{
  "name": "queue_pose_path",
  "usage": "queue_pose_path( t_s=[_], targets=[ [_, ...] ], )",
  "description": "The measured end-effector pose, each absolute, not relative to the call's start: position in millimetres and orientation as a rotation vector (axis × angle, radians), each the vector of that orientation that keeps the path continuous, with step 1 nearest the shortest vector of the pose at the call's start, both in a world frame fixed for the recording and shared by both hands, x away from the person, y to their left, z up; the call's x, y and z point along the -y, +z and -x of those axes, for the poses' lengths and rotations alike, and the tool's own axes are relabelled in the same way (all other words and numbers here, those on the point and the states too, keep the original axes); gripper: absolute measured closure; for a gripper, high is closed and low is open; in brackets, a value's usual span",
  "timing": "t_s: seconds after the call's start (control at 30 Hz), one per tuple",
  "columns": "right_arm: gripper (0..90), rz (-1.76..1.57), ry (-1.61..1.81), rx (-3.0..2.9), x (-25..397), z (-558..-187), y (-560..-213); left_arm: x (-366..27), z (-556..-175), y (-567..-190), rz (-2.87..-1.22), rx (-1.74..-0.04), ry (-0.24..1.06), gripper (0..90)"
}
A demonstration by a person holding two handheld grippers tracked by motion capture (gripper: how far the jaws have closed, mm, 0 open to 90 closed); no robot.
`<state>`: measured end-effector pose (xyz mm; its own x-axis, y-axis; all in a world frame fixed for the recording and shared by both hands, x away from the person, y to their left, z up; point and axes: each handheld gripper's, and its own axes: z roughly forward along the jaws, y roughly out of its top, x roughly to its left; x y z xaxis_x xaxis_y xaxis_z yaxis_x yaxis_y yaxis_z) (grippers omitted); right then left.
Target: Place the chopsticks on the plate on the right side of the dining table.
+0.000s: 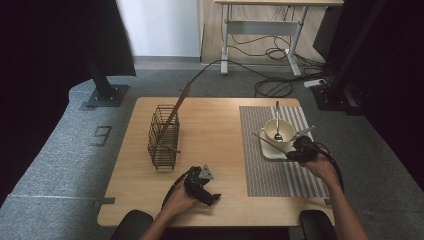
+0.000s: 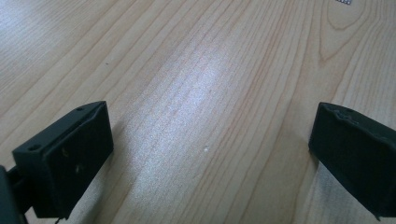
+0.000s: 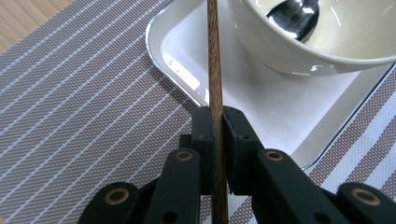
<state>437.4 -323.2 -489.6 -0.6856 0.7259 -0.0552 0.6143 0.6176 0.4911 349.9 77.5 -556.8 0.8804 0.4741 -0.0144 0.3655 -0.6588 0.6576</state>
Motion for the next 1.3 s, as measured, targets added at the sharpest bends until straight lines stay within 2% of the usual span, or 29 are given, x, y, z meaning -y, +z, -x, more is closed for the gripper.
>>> queue_pose_path(
  t_s=[0.43, 0.87, 1.1, 1.3],
  targets=[
    [82.2, -1.070, 0.622, -2.616, 328, -450, -497, -77, -350, -557, -2.359, -0.602, 0.207, 0.0],
    [77.2, -1.084, 0.624, -2.616, 341, -461, -507, -77, -350, -557, -2.359, -0.601, 0.206, 0.0],
    [70.5, -1.109, 0.619, -2.592, 346, -464, -509, -77, -350, -557, -2.358, -0.601, 0.206, 0.0],
    [69.6, -1.102, 0.651, -2.586, 348, -459, -507, -77, -350, -557, -2.358, -0.602, 0.207, 0.0]
  ],
)
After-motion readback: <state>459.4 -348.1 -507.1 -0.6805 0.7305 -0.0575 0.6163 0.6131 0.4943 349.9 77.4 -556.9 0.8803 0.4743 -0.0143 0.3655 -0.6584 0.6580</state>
